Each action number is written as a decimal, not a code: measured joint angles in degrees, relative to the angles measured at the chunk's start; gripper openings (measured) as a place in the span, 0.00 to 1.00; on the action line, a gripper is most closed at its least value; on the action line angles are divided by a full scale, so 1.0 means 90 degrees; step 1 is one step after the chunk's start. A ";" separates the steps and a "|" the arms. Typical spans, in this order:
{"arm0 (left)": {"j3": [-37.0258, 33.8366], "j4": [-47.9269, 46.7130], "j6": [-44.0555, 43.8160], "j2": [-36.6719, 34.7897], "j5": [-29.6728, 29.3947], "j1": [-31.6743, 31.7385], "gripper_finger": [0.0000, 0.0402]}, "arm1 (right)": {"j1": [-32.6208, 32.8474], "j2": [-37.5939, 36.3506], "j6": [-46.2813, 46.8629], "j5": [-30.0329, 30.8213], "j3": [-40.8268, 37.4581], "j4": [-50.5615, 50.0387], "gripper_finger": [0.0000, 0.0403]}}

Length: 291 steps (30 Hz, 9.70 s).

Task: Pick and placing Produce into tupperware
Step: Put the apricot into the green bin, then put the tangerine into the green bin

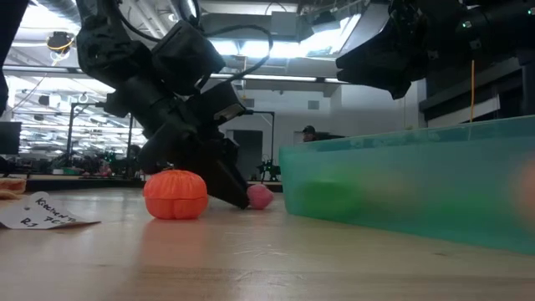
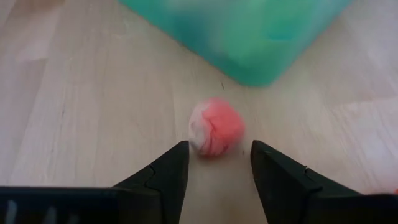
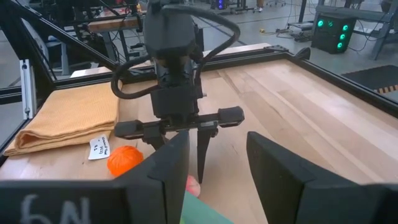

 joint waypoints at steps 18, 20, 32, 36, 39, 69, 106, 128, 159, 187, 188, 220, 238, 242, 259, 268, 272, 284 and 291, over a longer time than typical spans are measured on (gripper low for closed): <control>0.0007 0.0192 -0.0165 0.0053 -0.0344 0.0012 0.41 | 0.0001 0.0002 0.0001 -0.0003 0.0000 0.0036 0.40; 0.0007 0.0247 -0.0163 0.0053 -0.0342 0.0012 0.41 | 0.0002 0.0002 0.0001 -0.0003 0.0000 0.0036 0.40; 0.0222 0.0283 -0.0158 0.0194 -0.0320 0.0012 0.41 | 0.0002 0.0002 0.0002 -0.0003 0.0000 0.0053 0.40; 0.0273 0.0223 -0.0158 0.0341 -0.0308 0.0012 0.41 | 0.0002 0.0002 0.0022 -0.0003 0.0000 0.0056 0.40; 0.0277 0.0198 -0.0155 0.0342 -0.0308 0.0012 0.41 | 0.0004 0.0002 0.0017 -0.0003 0.0000 0.0058 0.40; 0.0277 0.0312 -0.0165 0.0352 -0.0320 0.0012 0.11 | 0.0002 0.0002 -0.0001 -0.0003 0.0000 0.0058 0.40; 0.0274 -0.0395 0.0529 -0.1688 0.1164 0.0768 0.02 | 0.0333 -0.1271 -0.0471 -0.0130 0.0005 -0.1378 0.40; 0.0801 0.0489 0.0616 -0.1656 0.1941 0.0722 0.02 | 0.0949 -0.2135 -0.0679 -0.0332 0.0002 -0.2678 0.40; 0.5185 -0.5526 0.1538 0.0912 0.1113 0.0381 0.02 | 0.0878 -0.4397 -0.0801 -0.0332 -0.2300 -0.1389 0.40; 0.5926 -0.5736 0.2179 0.1904 0.0572 0.0053 0.12 | 0.0879 -0.4396 -0.0644 -0.0334 -0.2295 -0.1433 0.40; 0.5926 -0.5686 0.2178 0.1904 0.0566 0.0053 0.14 | 0.0879 -0.4396 -0.0644 -0.0336 -0.2295 -0.1435 0.40; 0.5082 -0.6094 0.1254 0.0265 0.0473 -0.0196 0.29 | 0.0877 -0.4391 -0.0467 -0.0335 -0.2293 -0.1506 0.40; 0.1282 -0.4255 -0.0599 -0.2749 -0.1712 -0.1479 0.20 | 0.0879 -0.4391 -0.0670 -0.0324 -0.2293 -0.1225 0.40; 0.0780 -0.4166 -0.0971 -0.2953 -0.1846 -0.1779 0.18 | 0.0876 -0.4391 -0.0677 -0.0323 -0.2293 -0.1129 0.40; 0.0136 -0.4025 -0.1715 -0.2953 -0.1856 -0.1926 0.11 | 0.0876 -0.4393 -0.0907 -0.0314 -0.2293 -0.1008 0.40; 0.0136 -0.4028 -0.1916 -0.2951 -0.1860 -0.1778 0.23 | 0.0876 -0.4393 -0.0969 -0.0314 -0.2293 -0.1010 0.40; 0.0136 -0.4032 -0.1902 -0.2951 -0.1857 -0.1780 0.38 | 0.0876 -0.4393 -0.0962 -0.0314 -0.2293 -0.1010 0.40; 0.0136 -0.4049 -0.1322 -0.2946 -0.1877 -0.1809 0.72 | 0.0876 -0.4392 -0.0954 -0.0314 -0.2293 -0.1013 0.40; 0.0136 -0.4029 -0.1319 -0.2946 -0.1877 -0.1804 0.75 | 0.0876 -0.4391 -0.0954 -0.0314 -0.2293 -0.1010 0.40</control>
